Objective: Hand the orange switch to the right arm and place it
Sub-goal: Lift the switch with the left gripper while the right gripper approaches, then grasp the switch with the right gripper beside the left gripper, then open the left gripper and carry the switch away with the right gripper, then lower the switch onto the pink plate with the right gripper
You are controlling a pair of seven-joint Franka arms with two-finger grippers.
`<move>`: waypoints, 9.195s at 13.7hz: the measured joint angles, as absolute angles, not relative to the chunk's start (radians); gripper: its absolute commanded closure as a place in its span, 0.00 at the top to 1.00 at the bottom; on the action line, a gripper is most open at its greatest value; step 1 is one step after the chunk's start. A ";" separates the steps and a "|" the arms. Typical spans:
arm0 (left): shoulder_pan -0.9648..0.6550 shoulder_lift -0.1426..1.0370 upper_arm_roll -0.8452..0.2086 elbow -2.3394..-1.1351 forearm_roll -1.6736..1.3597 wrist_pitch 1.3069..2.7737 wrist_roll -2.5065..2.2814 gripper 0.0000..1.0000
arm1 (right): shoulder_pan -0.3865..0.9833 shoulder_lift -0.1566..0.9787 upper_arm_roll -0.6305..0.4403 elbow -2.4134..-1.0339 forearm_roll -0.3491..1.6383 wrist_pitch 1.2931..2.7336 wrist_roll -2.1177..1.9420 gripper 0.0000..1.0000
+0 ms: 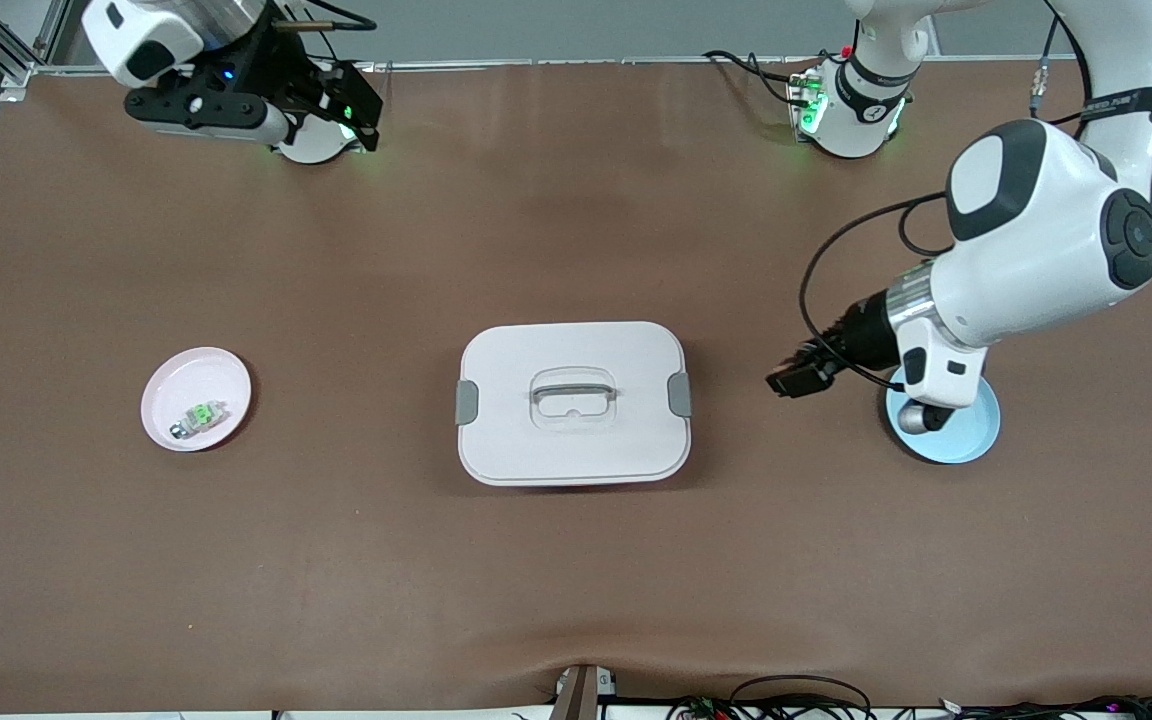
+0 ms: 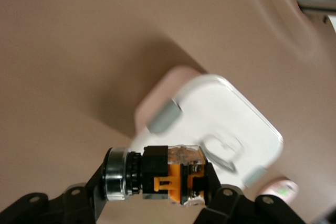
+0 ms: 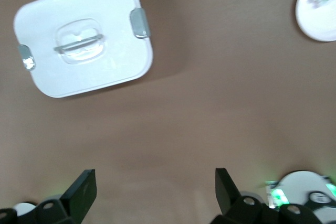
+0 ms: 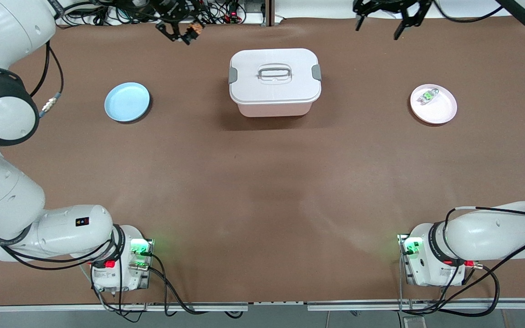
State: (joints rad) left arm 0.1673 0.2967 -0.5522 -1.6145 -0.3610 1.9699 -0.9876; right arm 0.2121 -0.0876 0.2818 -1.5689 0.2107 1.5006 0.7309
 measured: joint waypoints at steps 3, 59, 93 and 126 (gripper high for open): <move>0.140 0.304 -0.582 -1.587 -0.479 1.968 -1.093 0.00 | 0.249 -0.084 0.283 -1.631 0.273 1.623 0.792 1.00; -0.159 0.464 -0.588 -1.448 -0.542 2.023 -1.393 0.00 | 0.525 0.076 0.269 -2.029 0.445 2.778 1.075 0.47; 0.110 0.412 -0.575 -1.388 -0.005 1.962 -1.269 1.00 | 0.143 -0.200 0.204 -1.973 0.187 1.806 -0.004 0.00; 0.069 0.073 -0.179 -1.497 0.102 1.512 -0.171 1.00 | -0.383 0.237 0.128 -2.214 -0.177 2.478 -1.367 0.01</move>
State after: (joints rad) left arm 0.0690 0.0726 -0.1793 -1.4971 0.1015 1.5122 -0.1713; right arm -0.3833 0.2368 0.1283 -2.2140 -0.1773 2.4782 -1.3668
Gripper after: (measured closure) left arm 0.000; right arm 0.586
